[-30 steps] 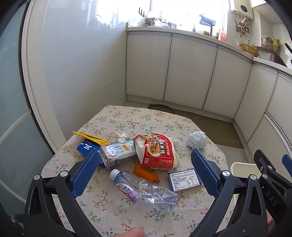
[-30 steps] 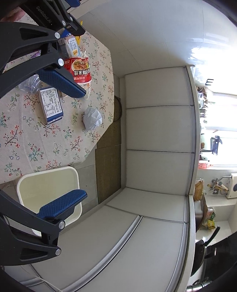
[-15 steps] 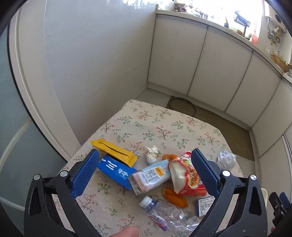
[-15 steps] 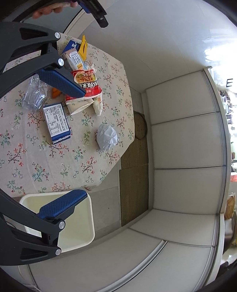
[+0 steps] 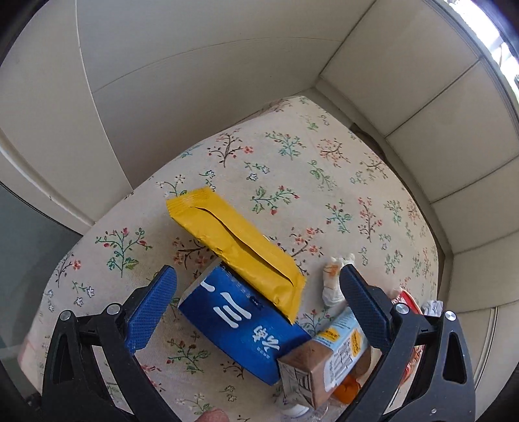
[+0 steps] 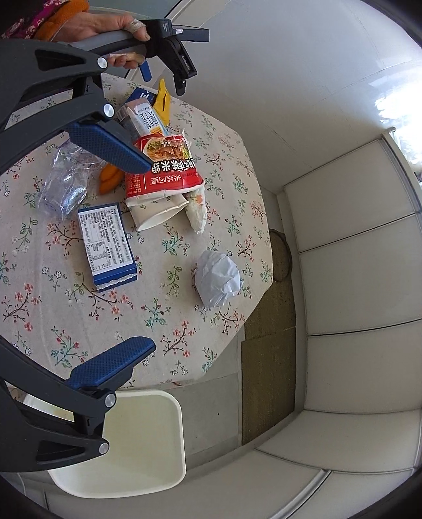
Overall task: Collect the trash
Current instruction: 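Grasp the yellow snack wrapper with the left tool and lift it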
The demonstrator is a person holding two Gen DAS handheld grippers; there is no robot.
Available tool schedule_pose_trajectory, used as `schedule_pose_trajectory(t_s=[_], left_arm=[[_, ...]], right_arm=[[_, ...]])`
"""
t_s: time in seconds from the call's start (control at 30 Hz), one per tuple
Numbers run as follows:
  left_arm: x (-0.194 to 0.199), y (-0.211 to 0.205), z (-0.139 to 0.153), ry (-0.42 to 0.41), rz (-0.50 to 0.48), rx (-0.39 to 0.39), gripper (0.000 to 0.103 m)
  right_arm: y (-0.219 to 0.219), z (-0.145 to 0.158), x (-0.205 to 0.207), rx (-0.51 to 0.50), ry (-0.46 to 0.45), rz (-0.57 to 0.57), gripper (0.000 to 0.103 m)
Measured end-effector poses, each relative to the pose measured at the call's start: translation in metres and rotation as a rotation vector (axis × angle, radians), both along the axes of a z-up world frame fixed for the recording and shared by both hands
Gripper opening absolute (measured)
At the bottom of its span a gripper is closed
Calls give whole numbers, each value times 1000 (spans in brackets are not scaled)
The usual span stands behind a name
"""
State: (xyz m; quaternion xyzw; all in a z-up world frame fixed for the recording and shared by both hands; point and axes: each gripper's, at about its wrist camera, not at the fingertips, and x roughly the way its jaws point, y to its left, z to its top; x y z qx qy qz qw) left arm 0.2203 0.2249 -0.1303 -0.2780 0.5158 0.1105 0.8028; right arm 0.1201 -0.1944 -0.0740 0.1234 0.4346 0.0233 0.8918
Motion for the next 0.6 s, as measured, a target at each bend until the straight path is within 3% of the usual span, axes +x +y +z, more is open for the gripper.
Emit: schedule_pose_trajectory(t_s=[0.27, 0.47, 0.53, 0.6], left_arm=[[22, 18, -26, 8, 65, 44, 94], [30, 16, -32, -2, 22, 14, 56], [29, 14, -31, -12, 11, 8, 33], [28, 11, -25, -33, -5, -4, 18]], right_arm=[[3, -12, 9, -8, 34, 11, 97], [3, -19, 14, -11, 54, 10, 97], [4, -22, 15, -2, 66, 16, 97], [7, -25, 17, 4, 78, 21, 97]])
